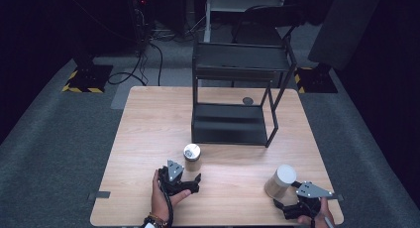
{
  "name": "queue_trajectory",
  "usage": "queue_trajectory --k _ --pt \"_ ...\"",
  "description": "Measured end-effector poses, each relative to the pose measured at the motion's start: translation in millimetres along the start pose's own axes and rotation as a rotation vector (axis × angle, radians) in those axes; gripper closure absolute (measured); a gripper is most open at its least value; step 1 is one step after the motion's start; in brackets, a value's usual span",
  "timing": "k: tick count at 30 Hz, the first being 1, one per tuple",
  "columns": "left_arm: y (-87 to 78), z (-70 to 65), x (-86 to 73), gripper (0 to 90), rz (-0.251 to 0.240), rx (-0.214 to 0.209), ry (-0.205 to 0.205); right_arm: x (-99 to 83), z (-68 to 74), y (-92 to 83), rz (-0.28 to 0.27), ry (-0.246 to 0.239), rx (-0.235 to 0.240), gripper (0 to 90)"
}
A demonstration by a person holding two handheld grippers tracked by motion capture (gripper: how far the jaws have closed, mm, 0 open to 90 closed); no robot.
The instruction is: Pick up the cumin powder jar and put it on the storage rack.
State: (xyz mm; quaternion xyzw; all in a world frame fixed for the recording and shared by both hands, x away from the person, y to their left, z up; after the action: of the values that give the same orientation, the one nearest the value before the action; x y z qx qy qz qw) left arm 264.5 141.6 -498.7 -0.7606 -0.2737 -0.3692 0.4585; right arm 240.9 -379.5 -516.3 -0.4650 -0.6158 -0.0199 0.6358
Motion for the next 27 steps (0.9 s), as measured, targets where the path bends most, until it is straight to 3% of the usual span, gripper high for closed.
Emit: queue_trajectory --k 3,14,21,27 --pt "1.5 -3.3 4.8 1.6 -0.013 -0.008 0.018 0.0 0.0 0.0 0.000 0.000 0.000 0.0" --pt "11.7 -6.9 21.5 2.7 -0.042 -0.017 0.018 0.0 0.0 0.0 0.000 0.000 0.000 0.0" --pt "21.8 -5.4 29.8 7.6 -0.061 -0.021 0.031 0.0 0.1 -0.1 0.000 0.001 -0.001 0.0" --pt "26.4 -4.7 33.4 17.2 -0.088 -0.024 0.040 0.0 0.1 -0.1 0.000 0.001 -0.001 0.0"
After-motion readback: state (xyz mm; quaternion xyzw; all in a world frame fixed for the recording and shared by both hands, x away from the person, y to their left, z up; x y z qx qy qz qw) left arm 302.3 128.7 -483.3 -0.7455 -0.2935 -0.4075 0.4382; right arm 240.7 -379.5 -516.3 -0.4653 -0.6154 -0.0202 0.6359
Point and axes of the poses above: each handheld gripper's, and its own axes: y roughly forward along the jaws, x roughly out of its top, z roughly to its left, the point moved 6 cm from there along y, roughly forward along the jaws, and after that the axes turned 12 degrees about -y, right-handed, at the moved point
